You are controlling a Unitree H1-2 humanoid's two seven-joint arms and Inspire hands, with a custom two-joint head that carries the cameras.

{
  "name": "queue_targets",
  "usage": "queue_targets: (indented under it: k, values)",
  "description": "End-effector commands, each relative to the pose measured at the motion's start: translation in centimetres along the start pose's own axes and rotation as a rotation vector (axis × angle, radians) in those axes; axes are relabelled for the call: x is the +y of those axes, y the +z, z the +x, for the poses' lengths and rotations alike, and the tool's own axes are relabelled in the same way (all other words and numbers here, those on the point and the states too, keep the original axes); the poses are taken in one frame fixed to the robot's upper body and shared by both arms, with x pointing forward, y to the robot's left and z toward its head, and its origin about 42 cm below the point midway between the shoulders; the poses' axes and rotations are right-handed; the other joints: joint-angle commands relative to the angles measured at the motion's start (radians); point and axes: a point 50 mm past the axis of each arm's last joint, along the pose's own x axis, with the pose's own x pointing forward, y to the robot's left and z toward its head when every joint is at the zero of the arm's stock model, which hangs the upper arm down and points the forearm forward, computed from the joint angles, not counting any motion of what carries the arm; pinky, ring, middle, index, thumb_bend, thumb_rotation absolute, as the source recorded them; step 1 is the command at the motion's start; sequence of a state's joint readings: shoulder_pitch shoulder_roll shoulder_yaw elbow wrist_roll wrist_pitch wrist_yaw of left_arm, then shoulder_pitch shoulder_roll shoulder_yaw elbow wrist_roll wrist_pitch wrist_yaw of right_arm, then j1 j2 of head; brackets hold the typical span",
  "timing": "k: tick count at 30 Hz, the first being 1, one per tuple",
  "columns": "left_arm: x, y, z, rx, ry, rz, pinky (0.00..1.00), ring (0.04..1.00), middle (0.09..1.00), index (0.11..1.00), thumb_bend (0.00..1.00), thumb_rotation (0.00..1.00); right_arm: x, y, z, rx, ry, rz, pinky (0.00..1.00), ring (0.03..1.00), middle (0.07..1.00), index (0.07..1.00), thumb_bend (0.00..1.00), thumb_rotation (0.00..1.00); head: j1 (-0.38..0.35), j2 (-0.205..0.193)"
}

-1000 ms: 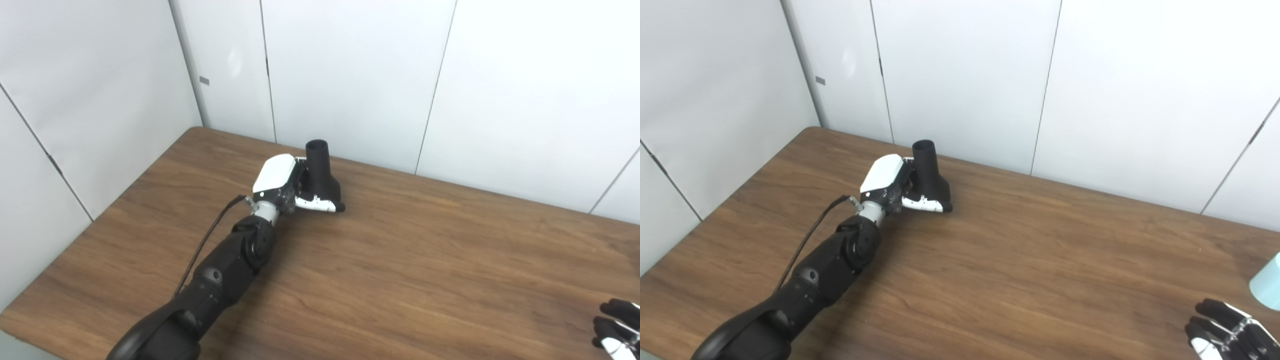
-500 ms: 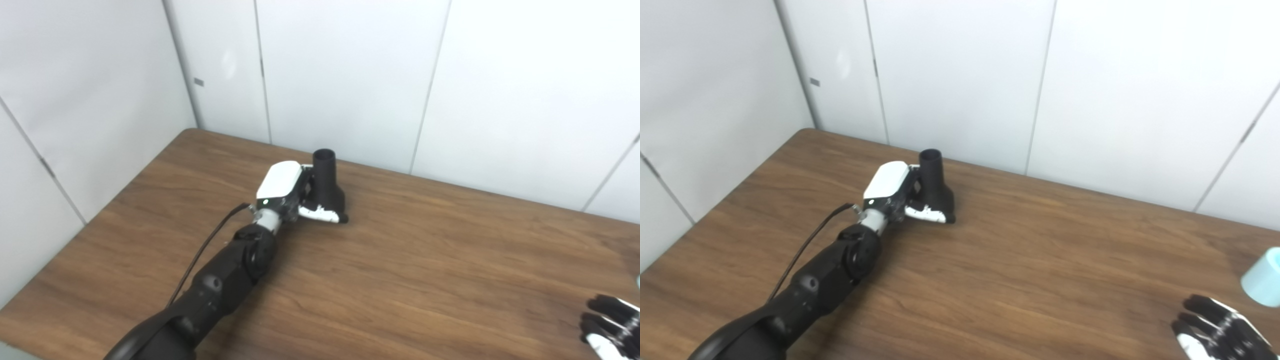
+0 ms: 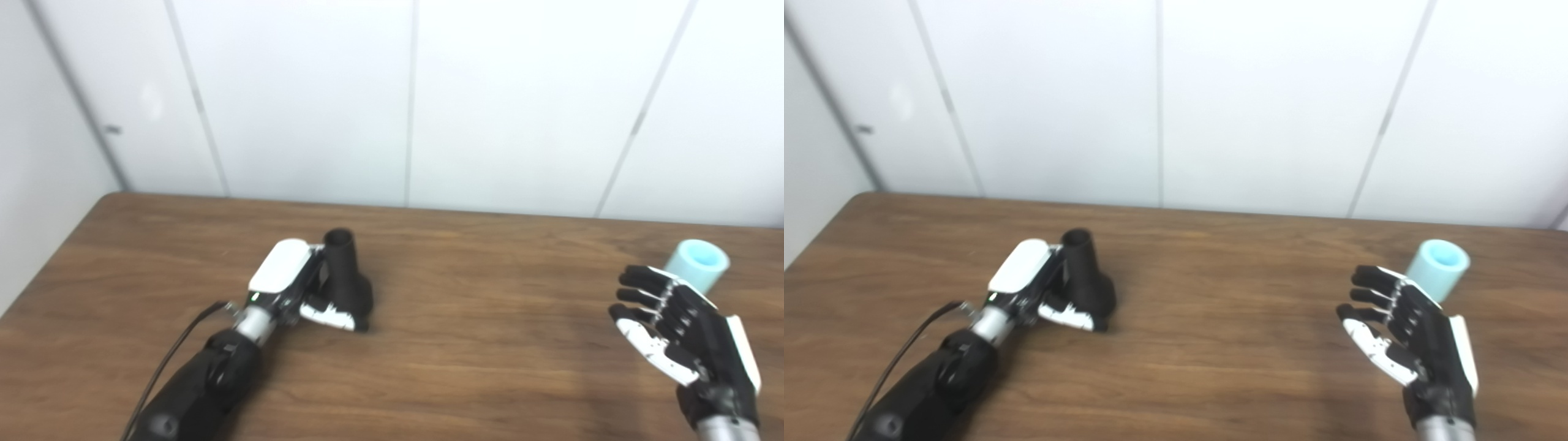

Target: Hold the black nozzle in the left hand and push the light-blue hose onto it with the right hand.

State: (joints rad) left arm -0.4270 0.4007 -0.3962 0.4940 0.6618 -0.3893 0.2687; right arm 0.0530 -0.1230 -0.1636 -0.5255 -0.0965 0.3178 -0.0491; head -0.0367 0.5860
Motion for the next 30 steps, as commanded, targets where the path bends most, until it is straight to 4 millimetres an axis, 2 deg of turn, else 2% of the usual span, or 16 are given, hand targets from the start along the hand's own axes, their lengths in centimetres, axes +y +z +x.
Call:
queue_targets:
  k: [1,2,3,6,8,9,13,16,19,22,29,30]
  values:
    - [-3.9,1.1,-2.9,-0.002,-0.056,-0.084,0.09,0.134,0.471,0.484,0.52,0.0,-1.1,1.9,0.6,-0.09,-0.05,-0.027,0.58,0.685,0.706,0.671,0.21,0.0,-0.008,0.0]
    - [-3.9,1.5,-2.9,-0.022,-0.057,-0.089,0.08,0.121,0.329,0.484,0.52,0.02,-1.5,2.0,0.8,-0.094,-0.066,-0.031,0.58,0.688,0.71,0.672,0.22,0.0,-0.012,-0.001]
    - [-3.9,1.9,-2.9,-0.039,-0.061,-0.091,0.07,0.111,0.237,0.484,0.52,0.03,-1.8,2.1,0.9,-0.101,-0.08,-0.028,0.58,0.688,0.711,0.674,0.23,0.0,-0.017,-0.002]
    - [-3.9,2.9,-2.9,-0.093,-0.076,-0.086,0.06,0.107,0.188,0.484,0.52,0.04,-2.5,2.3,1.4,-0.117,-0.114,-0.033,0.59,0.694,0.712,0.674,0.26,0.0,-0.03,-0.007]
    - [-4.0,3.6,-2.9,-0.129,-0.082,-0.067,0.09,0.149,0.241,0.484,0.52,0.04,-2.9,2.4,1.7,-0.137,-0.144,-0.041,0.58,0.686,0.708,0.671,0.3,0.0,-0.039,-0.01]
    - [-4.1,3.8,-2.9,-0.142,-0.083,-0.057,0.19,0.269,0.362,0.503,0.52,0.02,-3.0,2.3,1.8,-0.146,-0.16,-0.041,0.57,0.676,0.7,0.664,0.33,0.0,-0.047,-0.012]
    - [-4.7,4.8,-3.1,-0.211,-0.074,-0.007,0.35,0.427,0.469,0.499,0.52,0.0,-3.6,1.9,2.4,-0.201,-0.237,-0.073,0.55,0.658,0.681,0.644,0.44,0.0,-0.075,-0.017]
    - [-5.6,5.6,-3.1,-0.256,-0.057,0.006,0.34,0.427,0.477,0.495,0.52,0.0,-4.1,1.6,2.8,-0.236,-0.289,-0.089,0.58,0.686,0.694,0.651,0.59,0.13,-0.088,-0.02]
    - [-6.5,6.2,-3.2,-0.285,-0.051,0.01,0.34,0.436,0.48,0.491,0.52,0.0,-4.6,1.6,3.2,-0.268,-0.31,-0.079,0.63,0.735,0.734,0.692,0.7,0.21,-0.093,-0.023]
    - [-7.3,6.8,-3.2,-0.312,-0.062,0.021,0.35,0.449,0.478,0.493,0.52,0.0,-4.8,1.9,3.6,-0.305,-0.319,-0.083,0.59,0.739,0.758,0.719,0.72,0.21,-0.099,-0.025]
    - [-8.9,7.9,-3.2,-0.378,-0.07,0.05,0.36,0.455,0.473,0.501,0.52,0.0,-5.4,2.0,4.2,-0.317,-0.356,-0.092,0.57,0.73,0.753,0.7,0.74,0.23,-0.116,-0.025]
    - [-9.2,8.1,-3.3,-0.386,-0.073,0.051,0.36,0.455,0.472,0.502,0.52,0.0,-5.5,1.9,4.3,-0.307,-0.368,-0.096,0.54,0.714,0.747,0.699,0.74,0.23,-0.118,-0.026]
